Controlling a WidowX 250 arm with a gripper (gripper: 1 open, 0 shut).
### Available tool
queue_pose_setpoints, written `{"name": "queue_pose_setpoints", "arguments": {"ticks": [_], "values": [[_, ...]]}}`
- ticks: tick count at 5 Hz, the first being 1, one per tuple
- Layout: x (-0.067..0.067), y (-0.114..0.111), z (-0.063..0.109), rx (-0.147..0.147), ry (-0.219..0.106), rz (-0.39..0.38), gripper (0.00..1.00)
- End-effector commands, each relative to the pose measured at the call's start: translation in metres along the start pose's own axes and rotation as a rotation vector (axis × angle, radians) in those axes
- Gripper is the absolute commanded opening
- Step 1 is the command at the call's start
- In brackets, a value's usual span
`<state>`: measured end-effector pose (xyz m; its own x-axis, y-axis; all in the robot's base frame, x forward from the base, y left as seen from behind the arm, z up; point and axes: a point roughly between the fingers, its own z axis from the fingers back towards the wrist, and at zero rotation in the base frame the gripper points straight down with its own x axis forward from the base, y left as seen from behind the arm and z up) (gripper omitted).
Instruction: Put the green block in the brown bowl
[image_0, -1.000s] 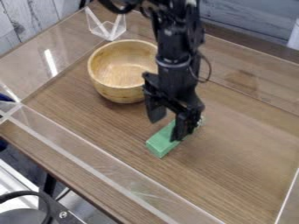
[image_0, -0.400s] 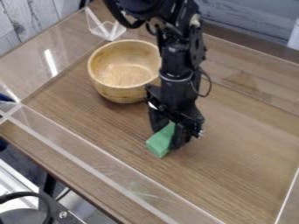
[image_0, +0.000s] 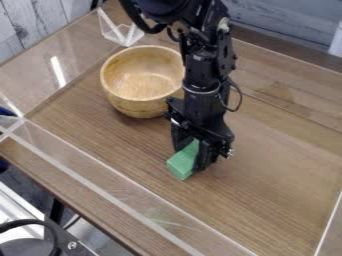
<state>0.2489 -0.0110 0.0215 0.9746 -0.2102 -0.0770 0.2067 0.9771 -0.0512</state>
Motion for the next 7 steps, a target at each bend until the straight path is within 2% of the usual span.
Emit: {"name": "queue_pose_setpoints", "arguments": {"ticks": [1, 2, 3, 5, 6, 7], "values": [[0.012, 0.002, 0.022, 0.01, -0.072, -0.001, 0.0], [0.013, 0.003, 0.03, 0.007, -0.082, 0.001, 0.0], [0.017, 0.006, 0.052, 0.013, -0.116, 0.015, 0.0], [0.017, 0.016, 0.07, 0.019, -0.149, 0.037, 0.0], [0.017, 0.028, 0.077, 0.028, -0.165, 0.075, 0.0], [0.017, 0.055, 0.079, 0.041, -0.168, 0.149, 0.0]]}}
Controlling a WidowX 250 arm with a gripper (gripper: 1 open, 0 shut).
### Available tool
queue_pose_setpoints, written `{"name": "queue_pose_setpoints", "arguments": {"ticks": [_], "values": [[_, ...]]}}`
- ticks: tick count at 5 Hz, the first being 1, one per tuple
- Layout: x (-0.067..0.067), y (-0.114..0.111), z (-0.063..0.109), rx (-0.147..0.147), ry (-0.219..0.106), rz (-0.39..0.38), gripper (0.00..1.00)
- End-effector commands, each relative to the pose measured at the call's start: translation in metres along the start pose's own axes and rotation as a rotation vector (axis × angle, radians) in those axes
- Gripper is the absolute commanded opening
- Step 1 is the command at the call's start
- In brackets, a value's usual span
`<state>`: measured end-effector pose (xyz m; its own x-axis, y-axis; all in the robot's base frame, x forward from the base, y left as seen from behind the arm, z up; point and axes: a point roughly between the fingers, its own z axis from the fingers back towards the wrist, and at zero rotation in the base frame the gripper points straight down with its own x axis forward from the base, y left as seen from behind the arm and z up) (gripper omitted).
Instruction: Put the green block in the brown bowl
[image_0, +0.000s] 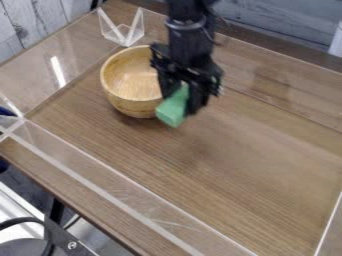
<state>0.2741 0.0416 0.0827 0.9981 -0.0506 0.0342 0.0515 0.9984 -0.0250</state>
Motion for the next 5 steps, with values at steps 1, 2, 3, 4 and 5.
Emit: {"name": "queue_pose_setpoints", "arguments": {"ticks": [1, 2, 3, 4, 5], "values": [[0.013, 0.04, 0.013, 0.031, -0.049, 0.059, 0.0], [0.018, 0.065, 0.007, 0.042, -0.051, 0.11, 0.0], [0.021, 0.073, 0.001, 0.046, -0.047, 0.121, 0.0], [0.023, 0.079, -0.005, 0.048, -0.043, 0.131, 0.0], [0.024, 0.087, -0.011, 0.051, -0.039, 0.141, 0.0]]}}
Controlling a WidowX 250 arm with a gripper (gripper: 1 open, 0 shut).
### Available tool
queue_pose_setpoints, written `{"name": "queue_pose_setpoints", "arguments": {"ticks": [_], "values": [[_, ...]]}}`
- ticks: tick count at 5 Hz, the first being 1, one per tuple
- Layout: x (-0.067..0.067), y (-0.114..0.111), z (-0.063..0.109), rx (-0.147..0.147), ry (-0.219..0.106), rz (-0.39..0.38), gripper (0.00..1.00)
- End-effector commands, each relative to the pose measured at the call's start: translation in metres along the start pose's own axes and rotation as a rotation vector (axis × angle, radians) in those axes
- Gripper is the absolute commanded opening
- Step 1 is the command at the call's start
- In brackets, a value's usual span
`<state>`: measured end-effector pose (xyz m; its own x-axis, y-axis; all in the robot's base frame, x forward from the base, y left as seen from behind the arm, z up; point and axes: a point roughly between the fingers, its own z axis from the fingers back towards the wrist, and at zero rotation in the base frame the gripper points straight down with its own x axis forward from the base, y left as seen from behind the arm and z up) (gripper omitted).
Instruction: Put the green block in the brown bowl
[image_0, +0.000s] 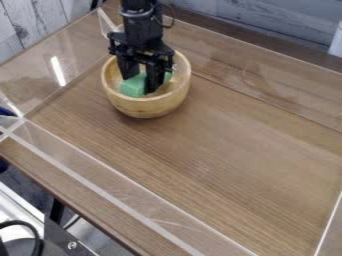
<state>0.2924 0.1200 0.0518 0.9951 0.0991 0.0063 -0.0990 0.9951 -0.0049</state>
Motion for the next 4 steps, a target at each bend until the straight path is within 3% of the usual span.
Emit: {"name": "queue_pose_setpoints", "arguments": {"ticks": [1, 4], "values": [[0.013, 0.011, 0.013, 0.026, -0.062, -0.001, 0.0], [0.021, 0.019, 0.0, 0.029, -0.052, 0.013, 0.0]]}}
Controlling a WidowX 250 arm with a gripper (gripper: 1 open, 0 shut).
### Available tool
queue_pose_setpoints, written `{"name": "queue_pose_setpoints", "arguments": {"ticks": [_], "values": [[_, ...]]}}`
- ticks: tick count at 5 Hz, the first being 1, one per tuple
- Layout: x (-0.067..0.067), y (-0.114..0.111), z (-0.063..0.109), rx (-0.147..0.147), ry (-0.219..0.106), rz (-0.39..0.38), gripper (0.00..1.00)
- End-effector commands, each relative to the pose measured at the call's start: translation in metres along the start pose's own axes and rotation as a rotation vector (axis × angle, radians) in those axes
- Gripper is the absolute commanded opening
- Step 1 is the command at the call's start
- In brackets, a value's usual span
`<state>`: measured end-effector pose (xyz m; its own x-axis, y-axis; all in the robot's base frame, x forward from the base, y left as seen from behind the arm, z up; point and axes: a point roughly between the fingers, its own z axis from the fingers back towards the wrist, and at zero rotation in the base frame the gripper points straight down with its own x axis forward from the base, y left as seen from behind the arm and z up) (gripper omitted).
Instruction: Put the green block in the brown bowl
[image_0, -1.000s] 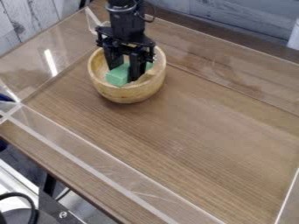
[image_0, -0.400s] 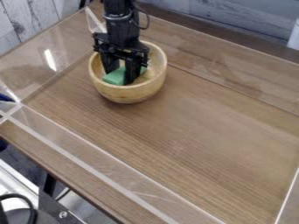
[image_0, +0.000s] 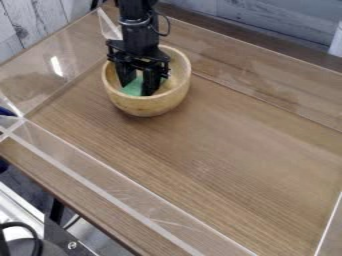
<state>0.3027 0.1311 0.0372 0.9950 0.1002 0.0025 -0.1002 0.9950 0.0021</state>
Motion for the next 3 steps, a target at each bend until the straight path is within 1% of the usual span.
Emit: {"name": "queue_pose_setpoints", "arguments": {"ticks": [1, 2, 3], "values": [[0.009, 0.01, 0.013, 0.02, -0.052, 0.018, 0.0], [0.008, 0.011, 0.015, 0.018, -0.048, 0.024, 1.0], [0.006, 0.009, 0.027, 0.006, -0.061, 0.03, 1.0]]}}
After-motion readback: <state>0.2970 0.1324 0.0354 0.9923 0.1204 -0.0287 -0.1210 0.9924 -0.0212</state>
